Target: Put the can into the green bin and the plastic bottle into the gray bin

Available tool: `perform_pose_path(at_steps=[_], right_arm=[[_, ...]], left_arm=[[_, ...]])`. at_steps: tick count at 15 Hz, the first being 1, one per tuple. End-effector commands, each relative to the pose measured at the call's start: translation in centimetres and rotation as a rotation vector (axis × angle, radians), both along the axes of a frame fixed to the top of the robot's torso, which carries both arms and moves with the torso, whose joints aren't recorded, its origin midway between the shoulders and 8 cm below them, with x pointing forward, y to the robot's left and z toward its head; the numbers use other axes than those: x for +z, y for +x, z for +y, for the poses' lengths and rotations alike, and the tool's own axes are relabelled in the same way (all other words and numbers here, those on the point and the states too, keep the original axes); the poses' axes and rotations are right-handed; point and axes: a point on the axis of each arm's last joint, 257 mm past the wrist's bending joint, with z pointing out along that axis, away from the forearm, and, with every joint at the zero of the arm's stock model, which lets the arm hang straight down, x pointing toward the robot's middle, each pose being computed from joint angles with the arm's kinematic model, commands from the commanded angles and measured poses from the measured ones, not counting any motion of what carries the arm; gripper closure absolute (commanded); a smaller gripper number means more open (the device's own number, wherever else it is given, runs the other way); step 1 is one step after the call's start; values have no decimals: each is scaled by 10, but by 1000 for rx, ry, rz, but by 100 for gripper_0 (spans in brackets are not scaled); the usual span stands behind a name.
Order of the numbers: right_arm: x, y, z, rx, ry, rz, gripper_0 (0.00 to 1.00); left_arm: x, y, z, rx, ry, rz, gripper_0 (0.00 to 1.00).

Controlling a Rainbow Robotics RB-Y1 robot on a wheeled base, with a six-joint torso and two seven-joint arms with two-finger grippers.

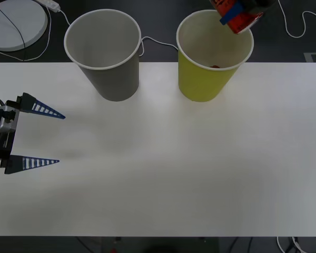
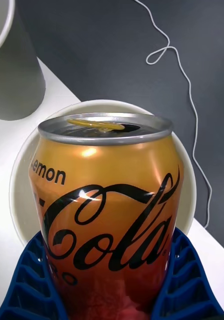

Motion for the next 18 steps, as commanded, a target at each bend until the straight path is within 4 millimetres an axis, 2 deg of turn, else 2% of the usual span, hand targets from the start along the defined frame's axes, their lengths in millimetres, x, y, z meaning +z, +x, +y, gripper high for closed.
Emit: perform_pose_path(at_steps=[1,6,7,8,9,10,14,18], right_arm=[[-8,7,5,-12,-36,2,100],[-11,7,12,-4,-40,2,100],[-10,7,12,-4,-40,1,88],[-11,7,13,-1,-41,1,55],[-11,7,13,1,-41,1,12],[-11,7,14,4,-43,0,0],[-8,2,7,30,-41,10,0],[5,-15,-10,94,-18,22,0]], left_arm=[[0,0,0,0,0,0,0],[0,0,0,0,0,0,0],[0,0,0,0,0,0,0],[0,0,0,0,0,0,0],[0,0,0,0,0,0,0],[0,0,0,0,0,0,0],[0,0,0,0,0,0,0],[0,0,0,0,0,0,0]])
